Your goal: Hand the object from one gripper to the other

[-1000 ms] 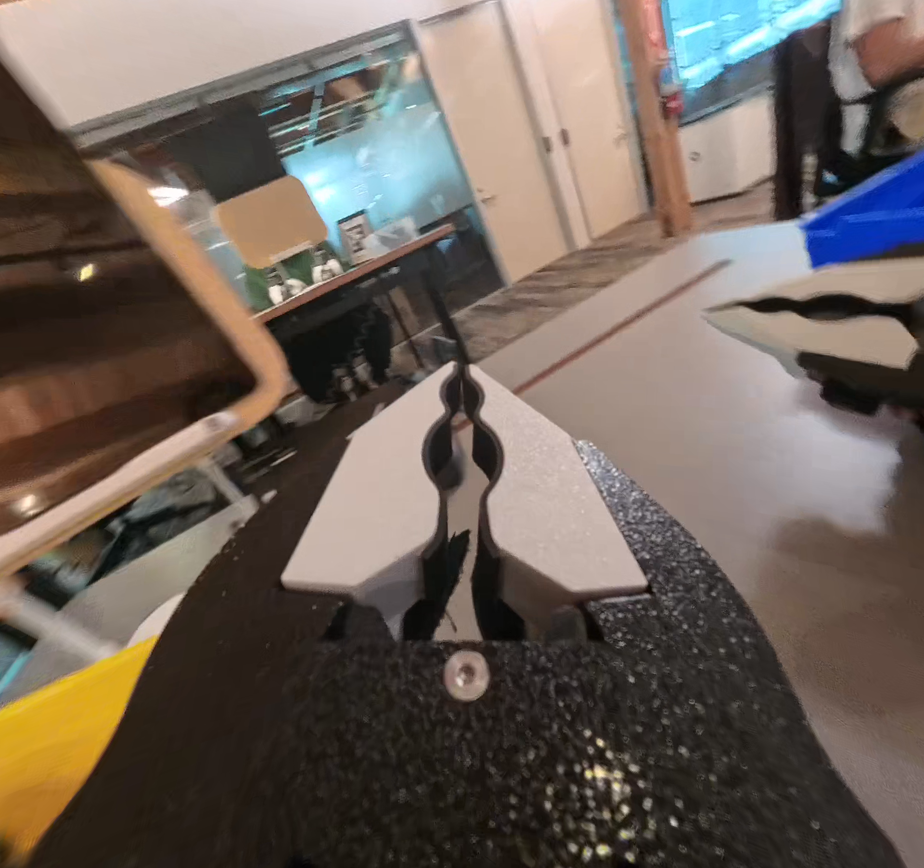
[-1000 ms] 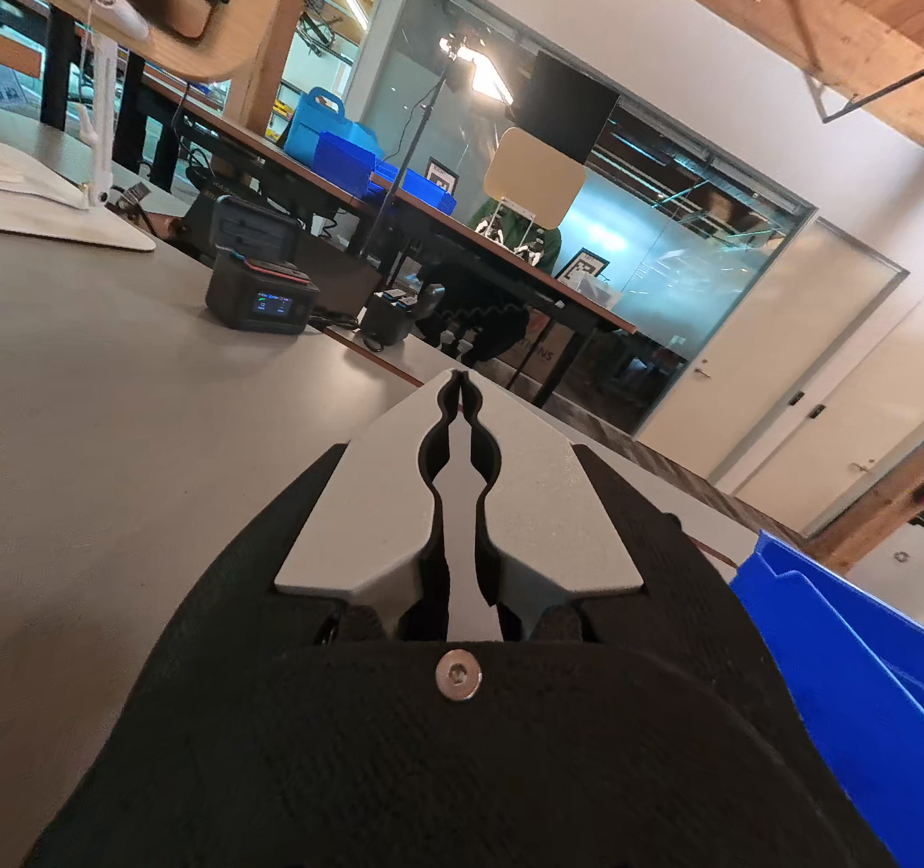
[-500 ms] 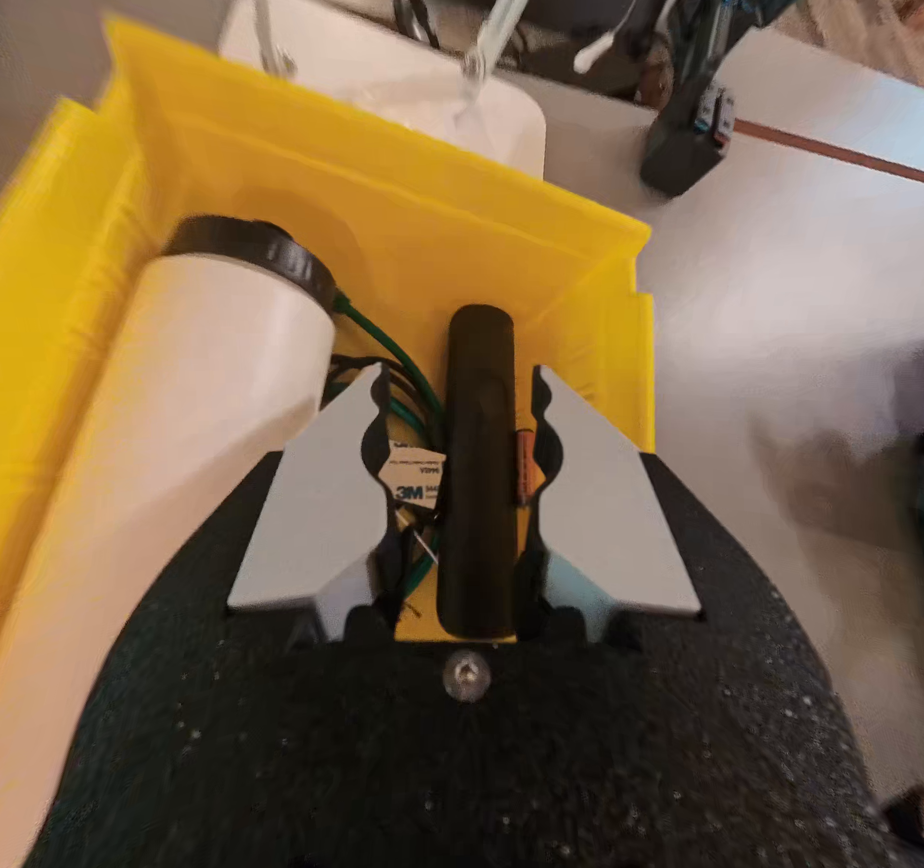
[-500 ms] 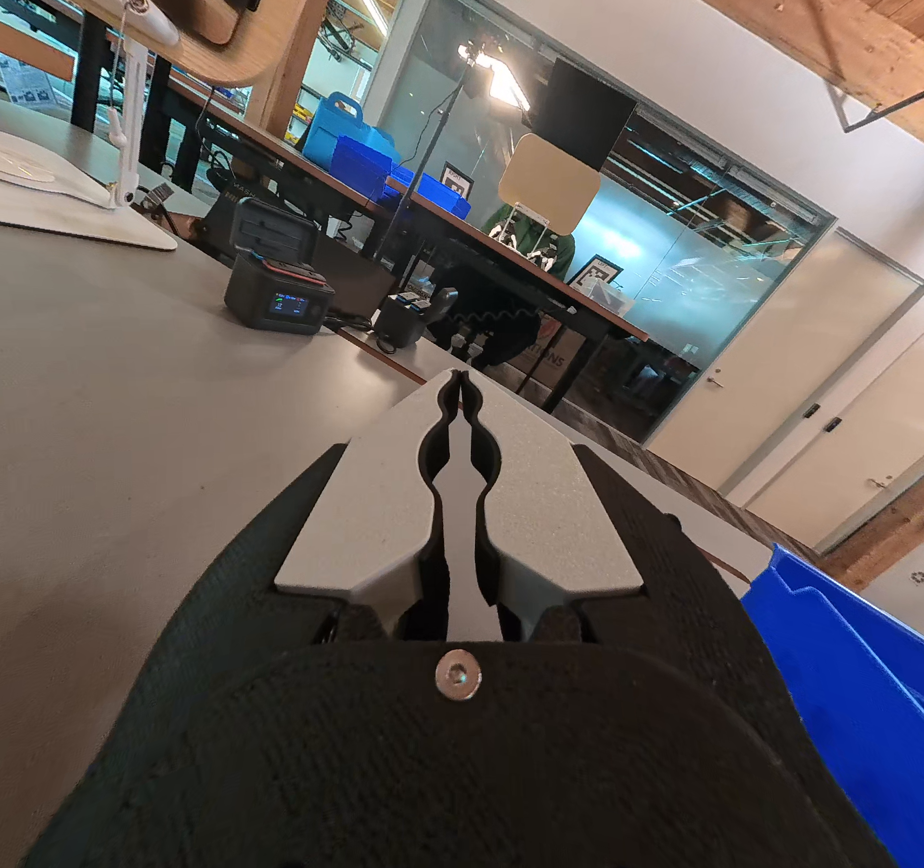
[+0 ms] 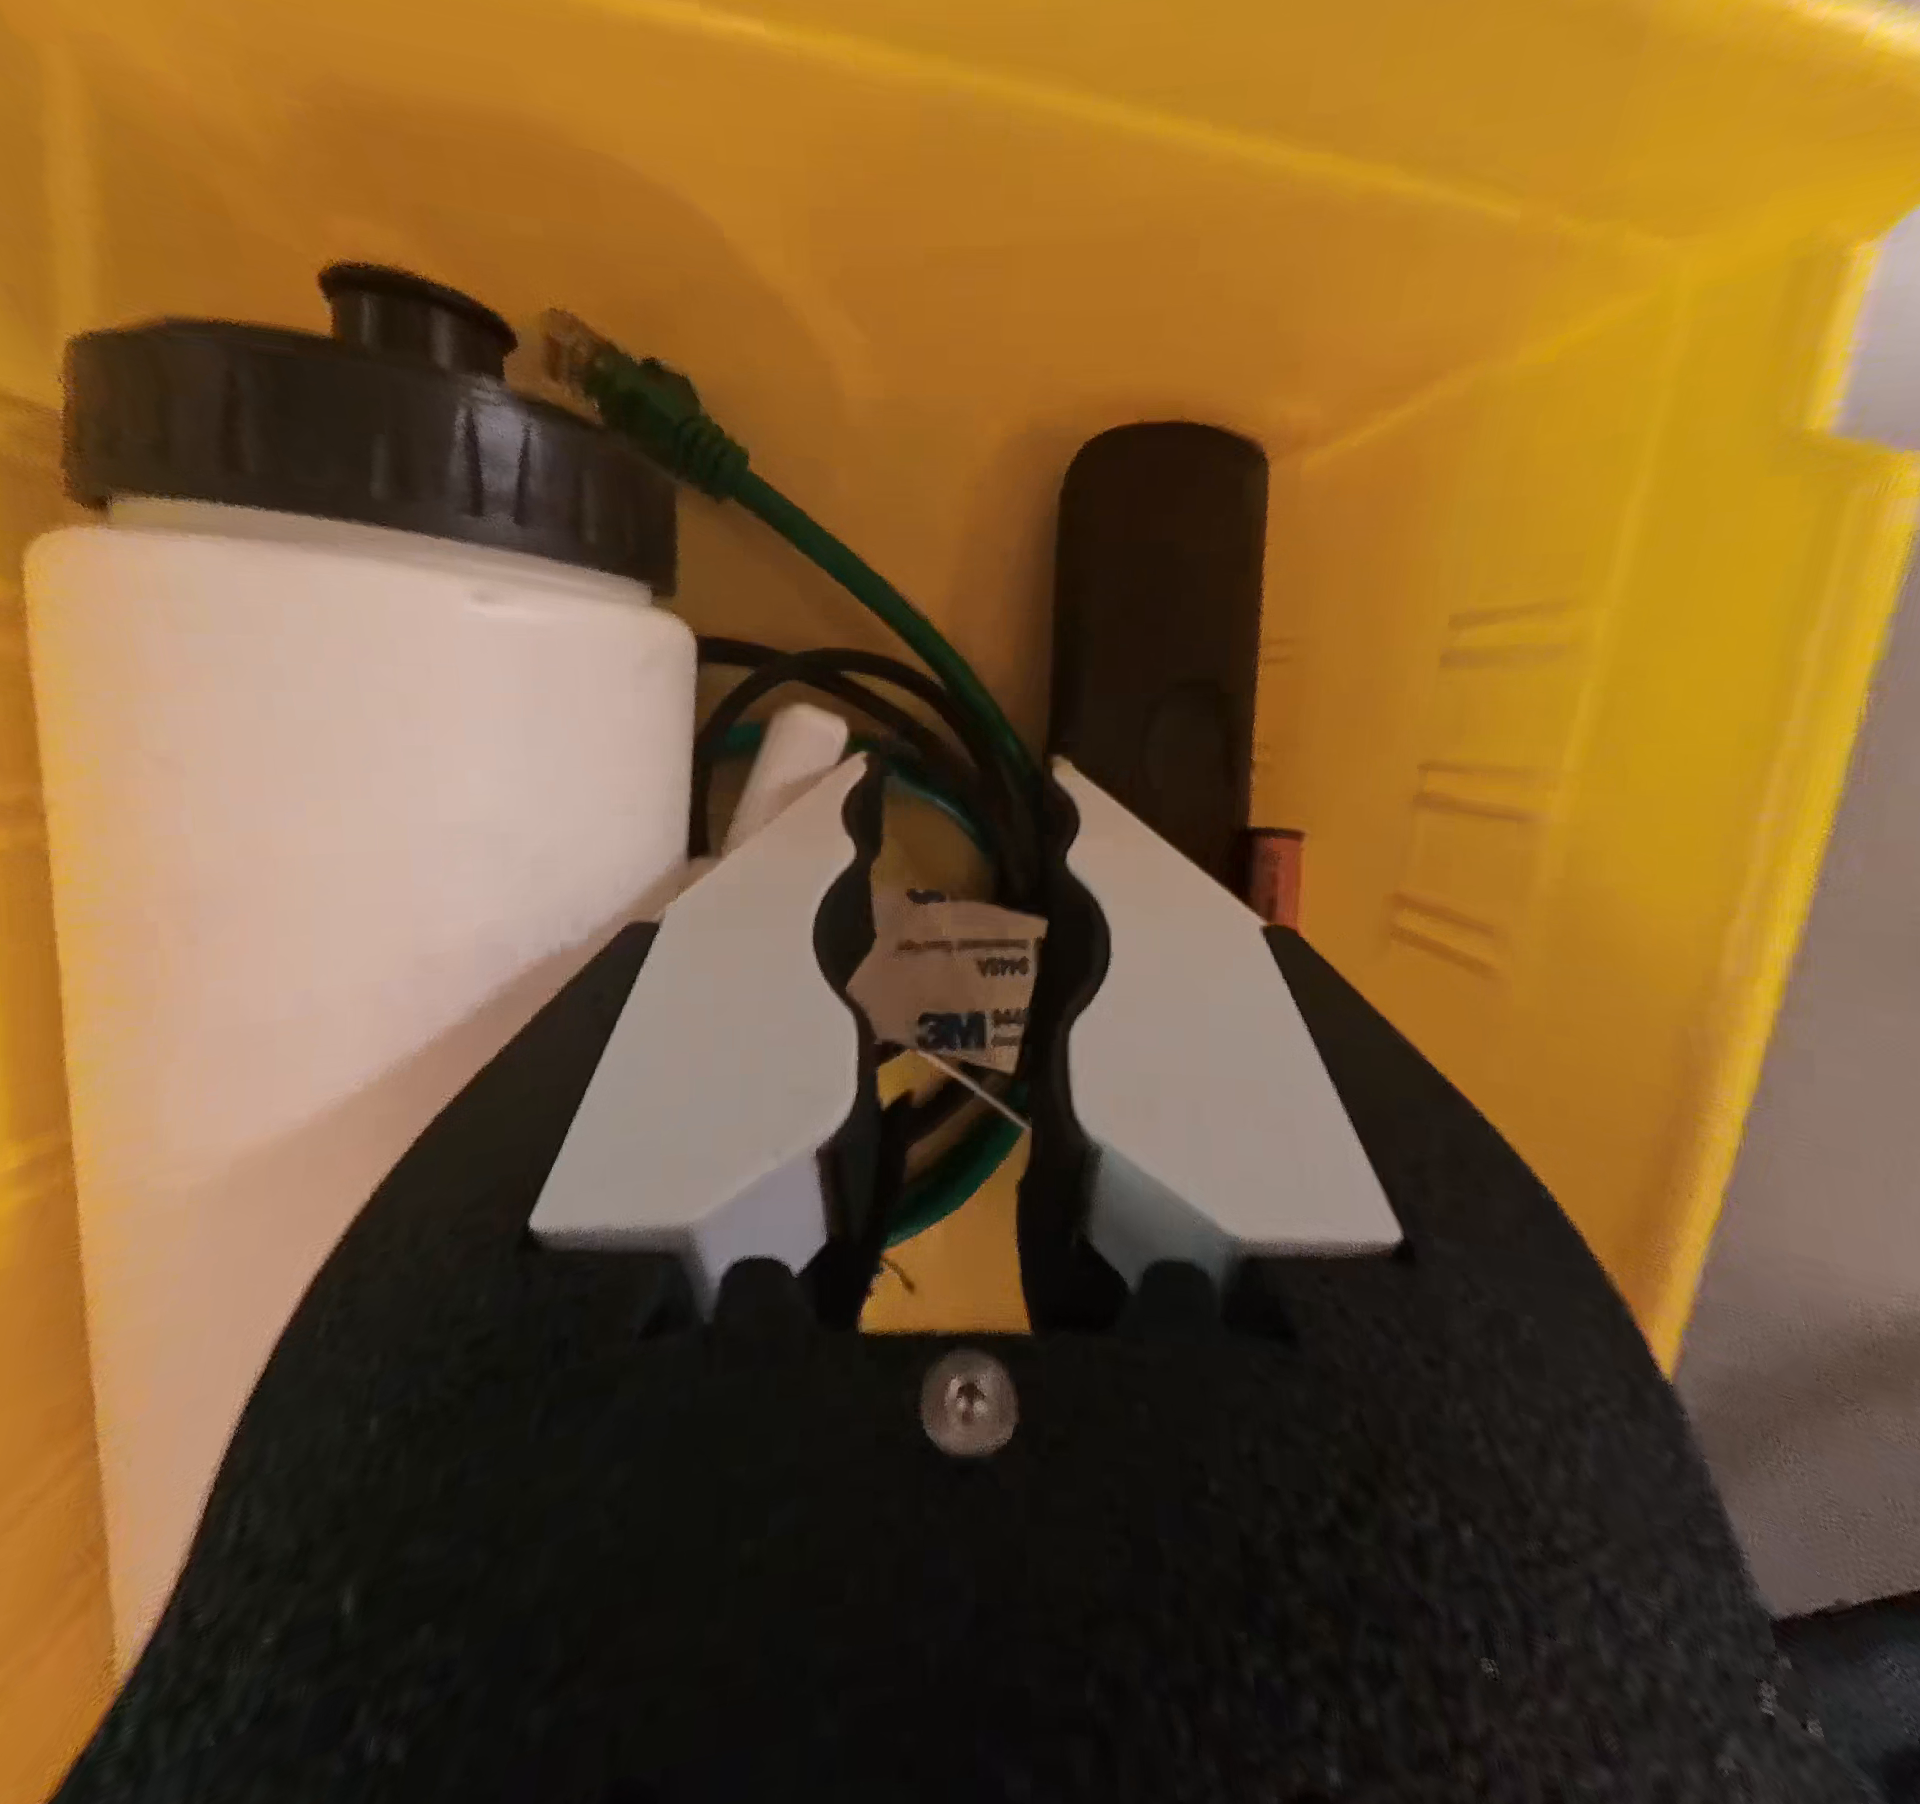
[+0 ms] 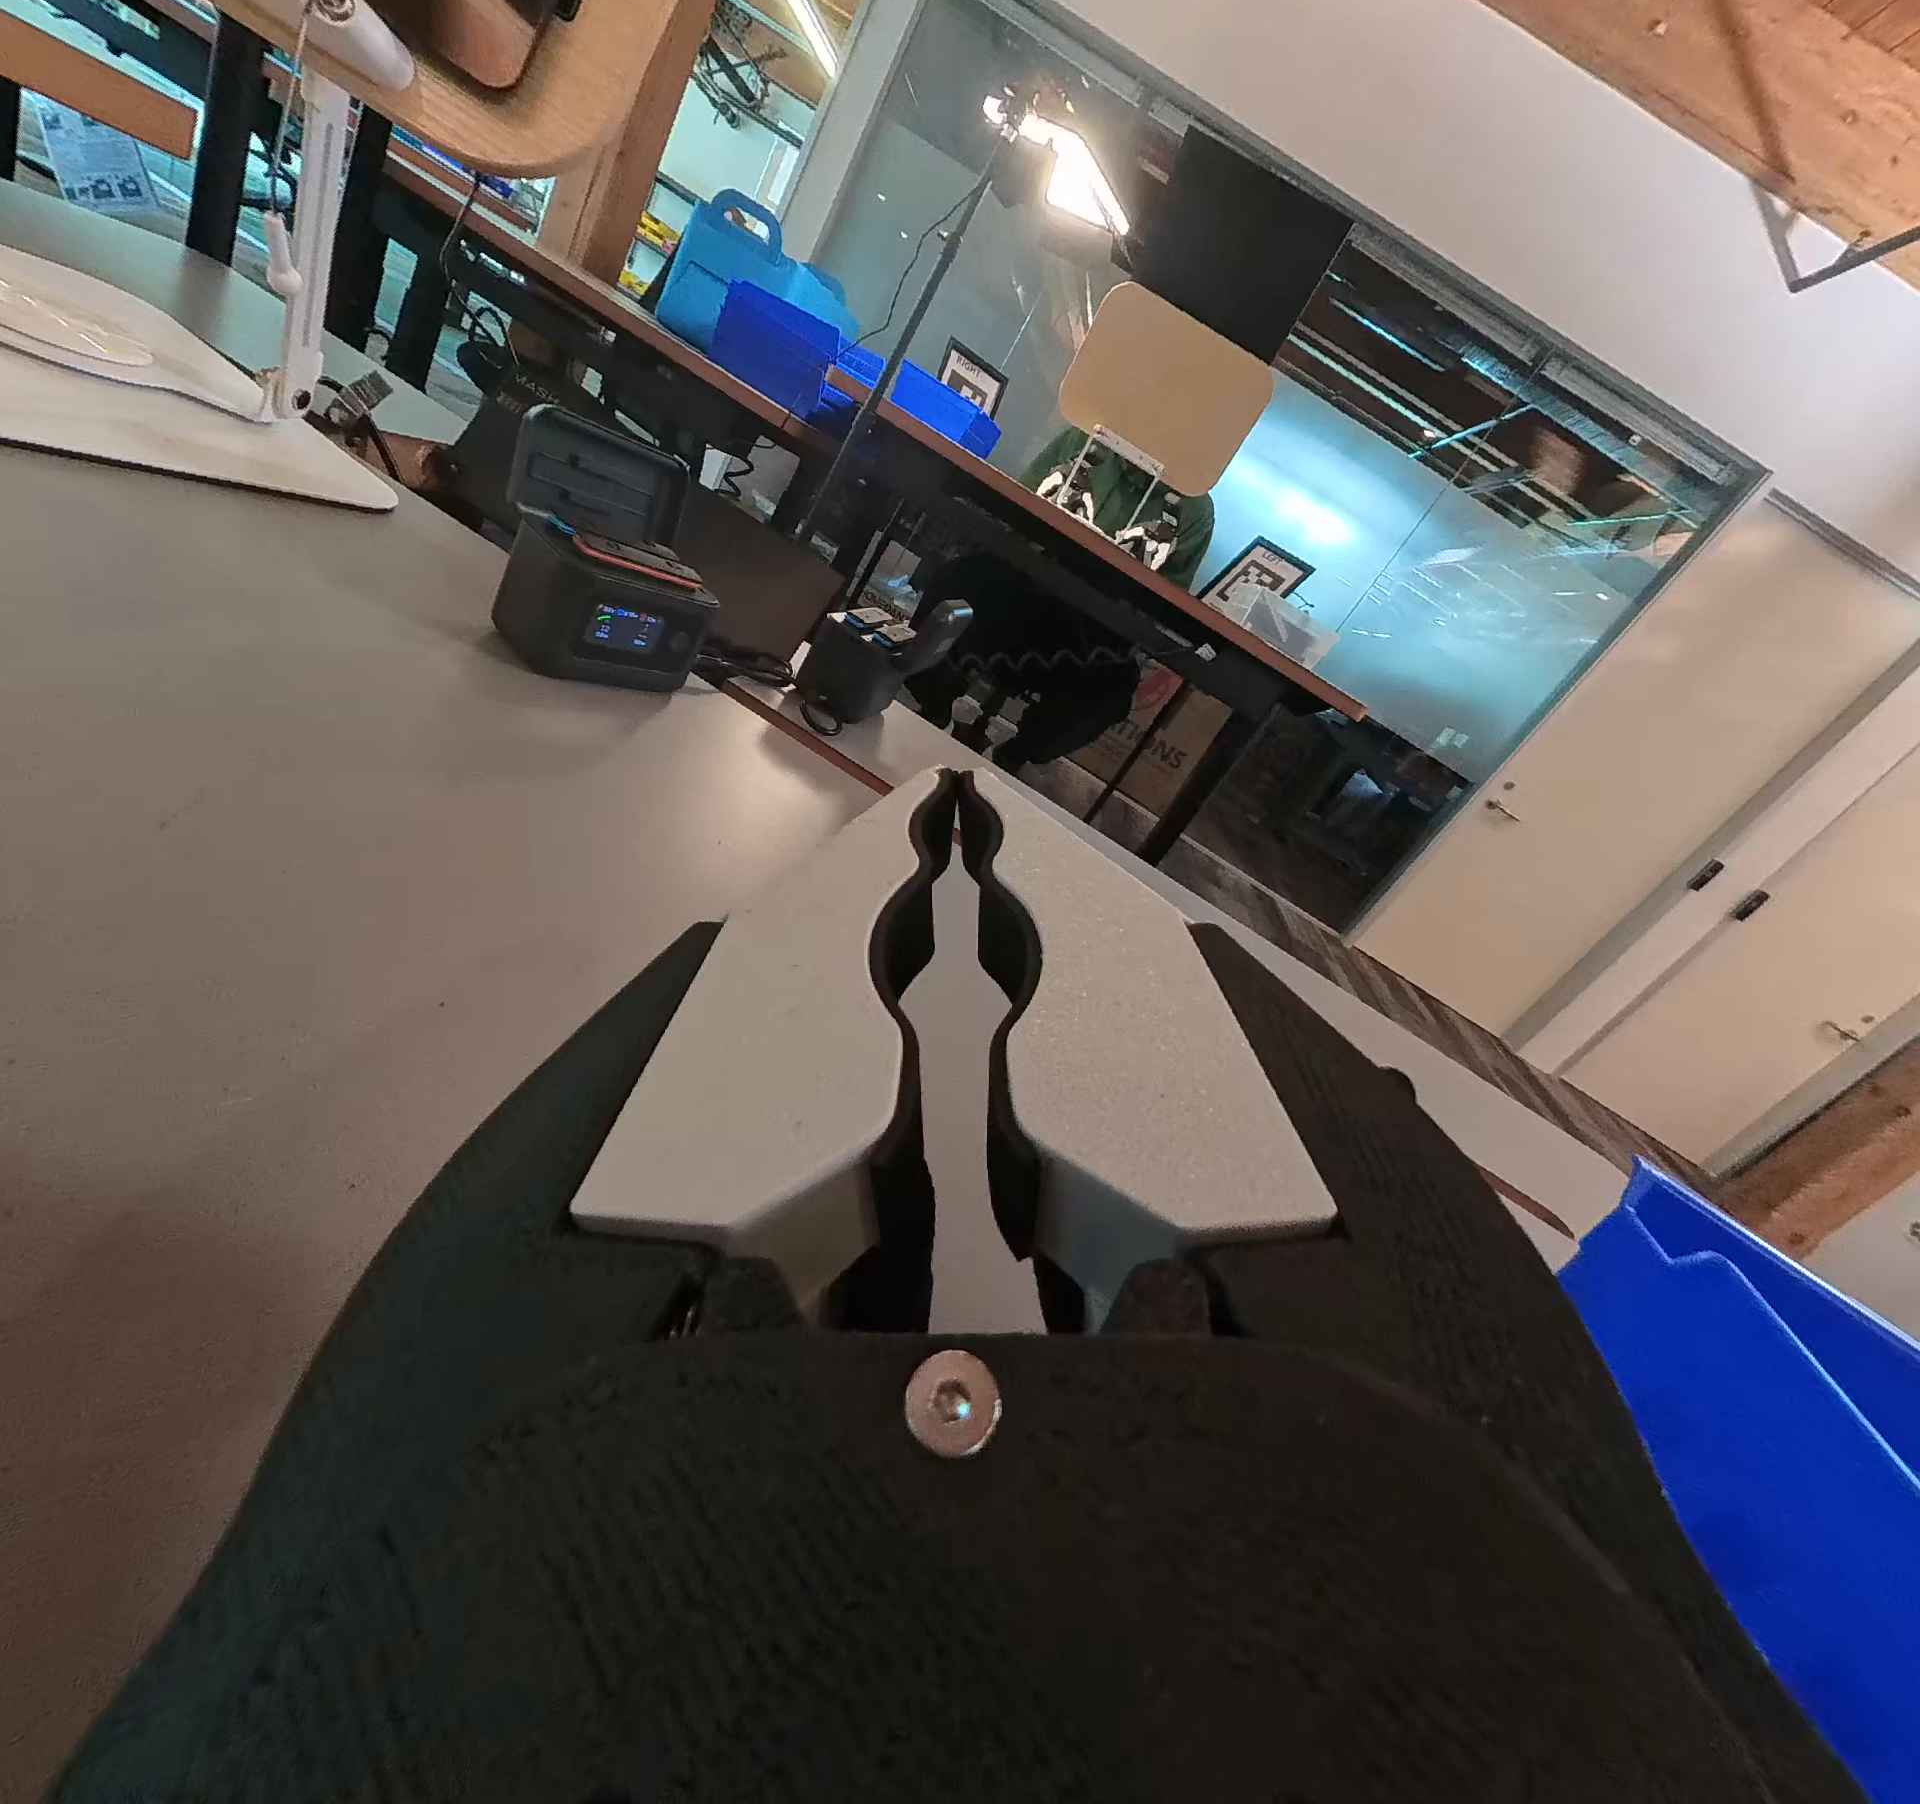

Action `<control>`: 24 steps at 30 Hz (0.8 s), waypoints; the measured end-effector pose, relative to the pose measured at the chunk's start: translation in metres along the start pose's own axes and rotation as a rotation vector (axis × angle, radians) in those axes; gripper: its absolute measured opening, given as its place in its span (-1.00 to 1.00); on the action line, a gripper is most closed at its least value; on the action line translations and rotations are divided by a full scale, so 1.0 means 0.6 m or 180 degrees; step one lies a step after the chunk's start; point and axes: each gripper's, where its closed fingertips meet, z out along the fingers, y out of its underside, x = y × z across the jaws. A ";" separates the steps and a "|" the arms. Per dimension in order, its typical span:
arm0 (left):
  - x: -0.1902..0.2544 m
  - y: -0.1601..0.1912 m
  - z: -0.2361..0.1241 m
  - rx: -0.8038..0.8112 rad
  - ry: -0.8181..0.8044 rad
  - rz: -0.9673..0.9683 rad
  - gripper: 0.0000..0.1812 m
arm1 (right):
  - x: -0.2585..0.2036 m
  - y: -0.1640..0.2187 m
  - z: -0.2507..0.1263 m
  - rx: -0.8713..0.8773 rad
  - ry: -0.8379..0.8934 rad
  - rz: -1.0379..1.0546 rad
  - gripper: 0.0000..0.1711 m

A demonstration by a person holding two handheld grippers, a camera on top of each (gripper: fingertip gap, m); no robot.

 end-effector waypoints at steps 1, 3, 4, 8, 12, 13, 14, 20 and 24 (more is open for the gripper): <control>-0.002 0.008 0.006 -0.0092 0.0017 -0.0044 -0.70 | -0.001 0.000 0.000 0.0006 -0.0011 0.0001 -1.00; -0.002 0.013 0.014 -0.0124 0.0106 -0.0083 -0.75 | -0.003 -0.001 0.001 0.0006 -0.0022 -0.0008 -1.00; -0.003 0.014 0.013 -0.0114 0.0137 -0.0078 -0.79 | -0.003 -0.001 0.001 0.0010 -0.0024 -0.0005 -1.00; 0.001 0.014 -0.011 -0.0009 0.0181 0.0055 -0.89 | -0.002 -0.001 0.001 0.0017 -0.0027 0.0018 -1.00; 0.016 0.013 -0.063 0.0154 0.0306 0.0150 -0.92 | -0.004 -0.001 0.001 0.0014 -0.0043 -0.0002 -1.00; 0.020 0.013 -0.079 0.0205 0.0355 0.0172 -0.93 | -0.005 -0.002 0.001 0.0016 -0.0045 -0.0002 -1.00; 0.024 0.012 -0.094 0.0254 0.0420 0.0184 -0.94 | -0.005 -0.002 0.001 0.0019 -0.0049 0.0001 -1.00; 0.019 -0.017 -0.191 0.0805 0.0673 0.0213 -0.97 | -0.007 -0.002 0.002 0.0016 -0.0060 -0.0009 -1.00; 0.016 -0.029 -0.236 0.1172 0.0770 0.0251 -0.99 | -0.006 -0.002 0.001 0.0025 -0.0059 0.0000 -1.00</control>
